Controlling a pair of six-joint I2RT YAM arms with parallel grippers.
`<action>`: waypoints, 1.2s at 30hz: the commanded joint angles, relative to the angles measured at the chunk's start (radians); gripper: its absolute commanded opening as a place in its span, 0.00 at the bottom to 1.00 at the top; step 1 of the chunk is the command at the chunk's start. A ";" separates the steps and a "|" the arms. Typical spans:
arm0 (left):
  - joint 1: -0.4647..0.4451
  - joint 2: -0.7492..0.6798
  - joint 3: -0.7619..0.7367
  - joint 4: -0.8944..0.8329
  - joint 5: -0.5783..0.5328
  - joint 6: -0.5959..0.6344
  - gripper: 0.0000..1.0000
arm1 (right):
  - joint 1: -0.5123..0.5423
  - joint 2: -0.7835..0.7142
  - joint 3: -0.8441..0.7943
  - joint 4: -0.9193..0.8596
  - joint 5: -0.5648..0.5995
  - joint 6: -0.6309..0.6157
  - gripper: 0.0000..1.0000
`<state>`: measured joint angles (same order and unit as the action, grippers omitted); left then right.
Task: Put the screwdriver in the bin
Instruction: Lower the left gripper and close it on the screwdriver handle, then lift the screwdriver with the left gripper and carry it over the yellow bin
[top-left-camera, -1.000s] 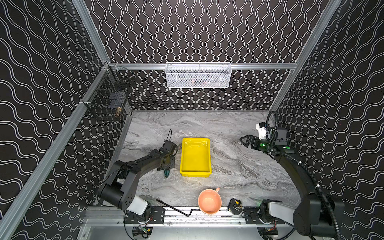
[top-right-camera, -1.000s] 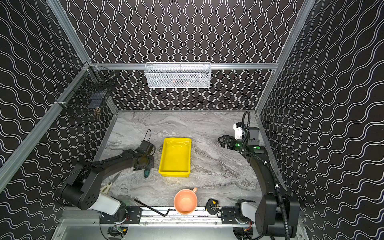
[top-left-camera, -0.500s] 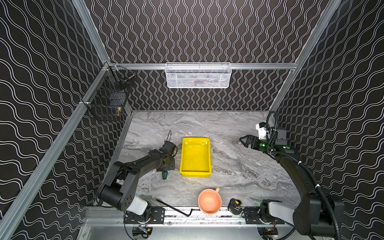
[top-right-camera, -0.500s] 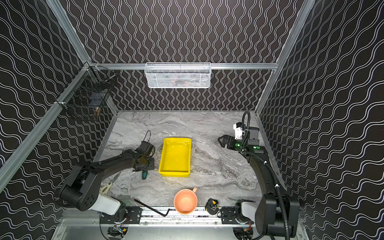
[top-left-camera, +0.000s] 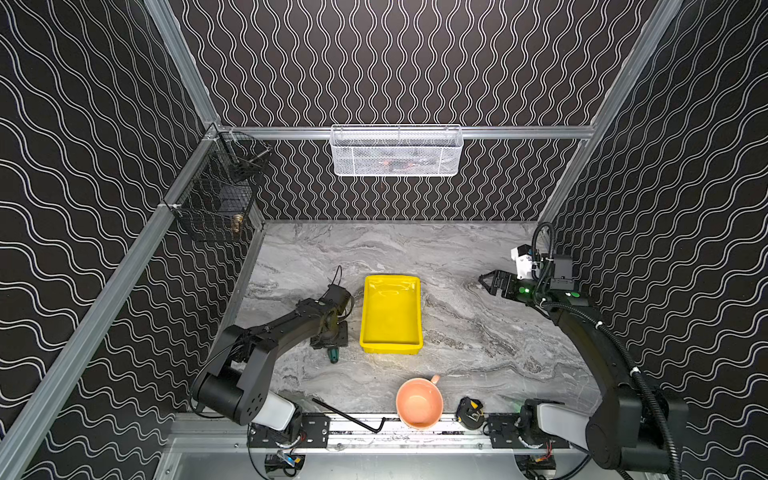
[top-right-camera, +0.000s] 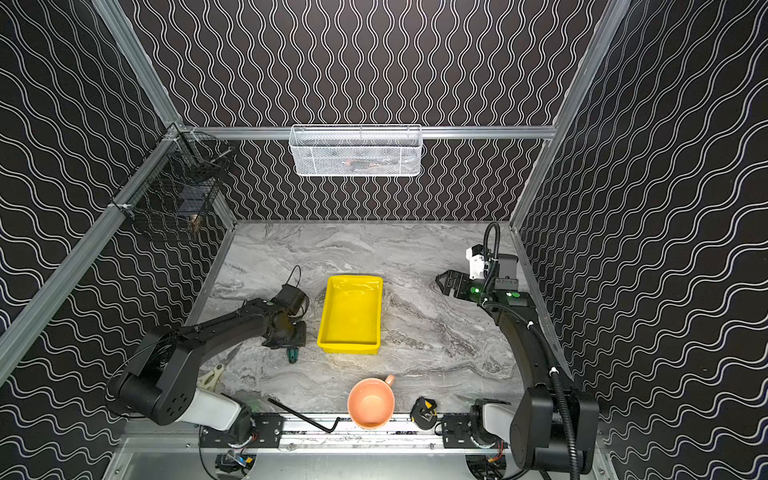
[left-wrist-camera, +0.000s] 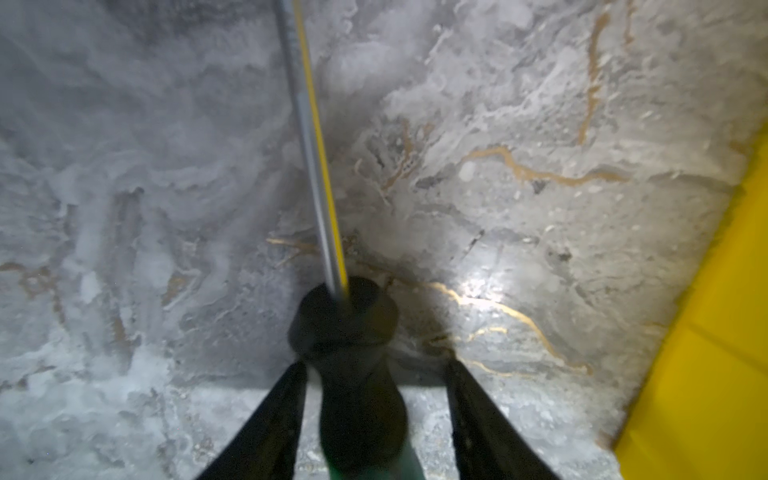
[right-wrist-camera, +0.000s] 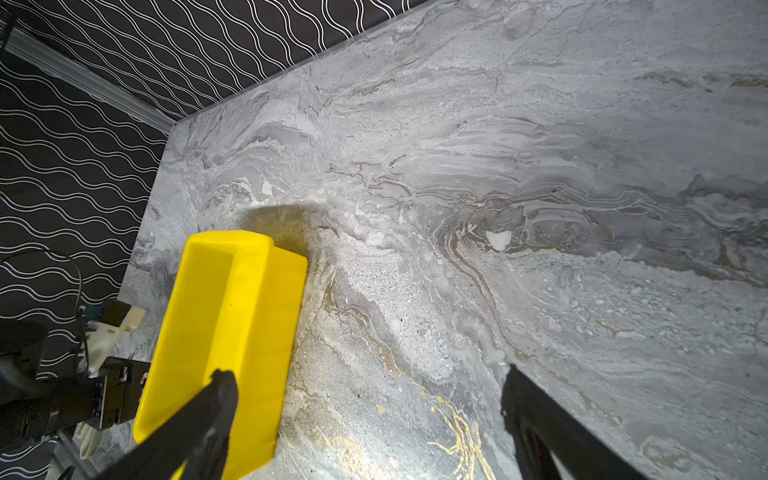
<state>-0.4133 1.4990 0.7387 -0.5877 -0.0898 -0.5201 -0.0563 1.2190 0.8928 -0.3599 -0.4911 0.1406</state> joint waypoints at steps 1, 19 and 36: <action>-0.001 0.022 -0.023 -0.020 0.031 -0.015 0.50 | 0.000 -0.005 0.005 -0.006 -0.010 -0.012 0.99; 0.000 -0.040 0.014 -0.063 0.044 -0.008 0.05 | 0.000 -0.012 0.003 -0.007 -0.007 -0.013 0.99; 0.000 -0.106 0.071 -0.138 0.037 0.004 0.00 | 0.000 -0.013 0.002 -0.008 -0.009 -0.013 0.99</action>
<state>-0.4133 1.3911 0.8047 -0.7116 -0.0559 -0.5201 -0.0563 1.2106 0.8928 -0.3626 -0.4911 0.1387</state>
